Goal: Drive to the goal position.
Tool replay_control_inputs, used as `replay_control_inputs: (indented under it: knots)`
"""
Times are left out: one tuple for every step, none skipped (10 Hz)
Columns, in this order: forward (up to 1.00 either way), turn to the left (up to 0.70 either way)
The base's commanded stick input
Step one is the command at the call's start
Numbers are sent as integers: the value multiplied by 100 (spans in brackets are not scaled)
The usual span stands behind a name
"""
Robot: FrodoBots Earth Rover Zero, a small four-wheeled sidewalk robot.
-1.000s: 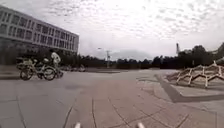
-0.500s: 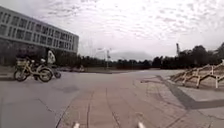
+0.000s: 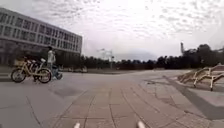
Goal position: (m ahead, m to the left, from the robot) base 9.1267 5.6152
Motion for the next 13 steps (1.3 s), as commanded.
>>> replay_control_inputs:
  knots:
    - [70,0]
    - [70,0]
    - [70,0]
    - [70,0]
    - [70,0]
    - [70,0]
    - [70,0]
    - [70,0]
    - [70,0]
    - [70,1]
    - [70,4]
    - [70,8]
    - [70,11]
